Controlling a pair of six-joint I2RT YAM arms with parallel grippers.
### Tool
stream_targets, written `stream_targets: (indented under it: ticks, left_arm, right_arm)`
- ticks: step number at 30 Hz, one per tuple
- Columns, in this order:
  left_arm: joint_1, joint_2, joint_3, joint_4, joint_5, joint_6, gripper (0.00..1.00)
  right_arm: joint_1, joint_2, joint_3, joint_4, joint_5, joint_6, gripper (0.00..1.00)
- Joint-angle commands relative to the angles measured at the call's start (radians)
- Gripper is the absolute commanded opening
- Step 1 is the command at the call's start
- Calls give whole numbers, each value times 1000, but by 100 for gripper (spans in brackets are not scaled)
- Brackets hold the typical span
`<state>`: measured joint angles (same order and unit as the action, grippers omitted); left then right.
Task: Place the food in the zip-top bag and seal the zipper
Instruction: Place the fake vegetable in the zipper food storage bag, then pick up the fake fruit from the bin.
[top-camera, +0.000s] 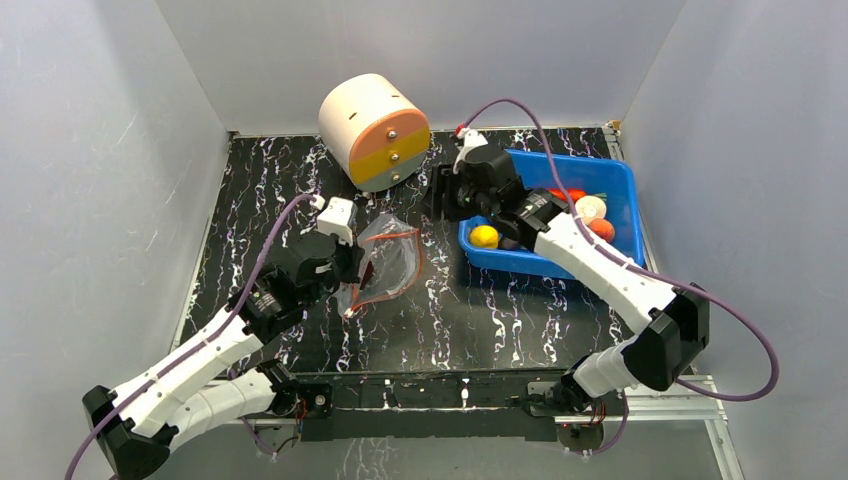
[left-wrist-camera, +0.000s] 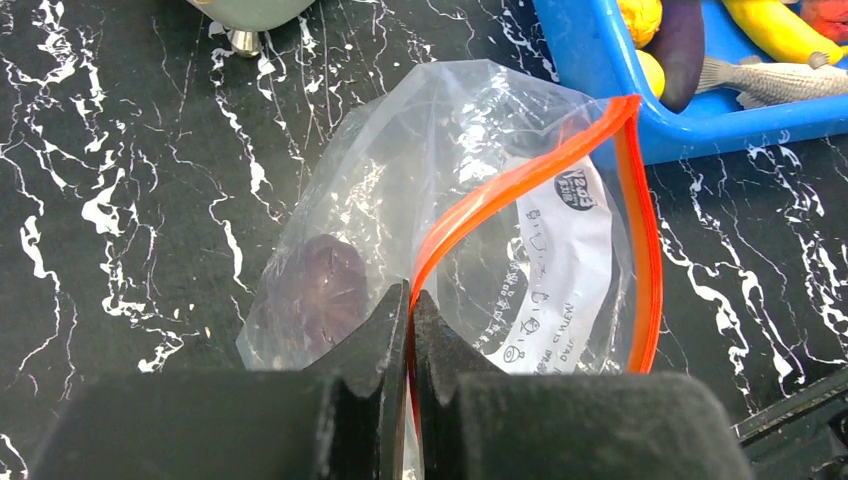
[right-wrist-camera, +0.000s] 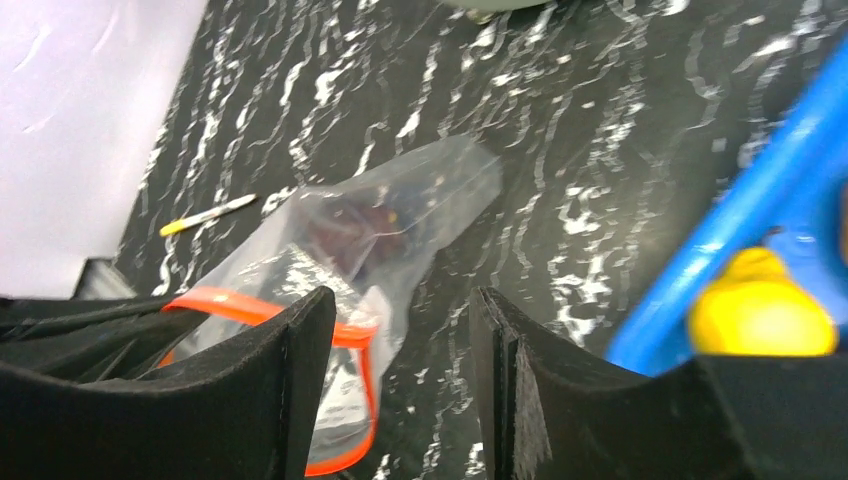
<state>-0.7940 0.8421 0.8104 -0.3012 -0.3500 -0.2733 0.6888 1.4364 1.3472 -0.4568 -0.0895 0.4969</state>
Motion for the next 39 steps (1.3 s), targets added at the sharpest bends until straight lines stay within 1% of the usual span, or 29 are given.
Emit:
stream_targets:
  ticks: [1,4,7,13,16,19,25,32,36,39]
  left_arm:
    - [4,-28,-6,48,15,-7,0]
    - [4,-41,-17,42,10,26,0]
    - [4,-58,-33,34,9,60,0]
    - [4,-92,-39,19,67,120,0]
    - [4,-99,-51,22,99,148,0]
    - [4,-96,-55,28,137,148,0]
    - [4,-83,-59,40,167,150,0]
    - [5,-77,-58,38,175,155,0]
    - [4,-81,-60,36,166,151,0]
    - [4,-81,-59,36,159,152,0]
  right_arm:
    - [-95,-28,79,-78,99,-92,50]
    - [-186,-25,84,-90,74,-115,50]
    - [-255,-19,78,-96,89,-171,49]
    - [-329,36,54,-100,202,-284,46]
    - [-356,70,35,-61,228,-323,47]
    - [-365,118,15,-4,222,-365,49]
    - [-385,243,2,46,199,-395,63]
    - [-399,350,7,82,173,-414,67]
    - [-404,404,28,86,224,-423,72]
    - [-407,451,58,64,230,-433,74]
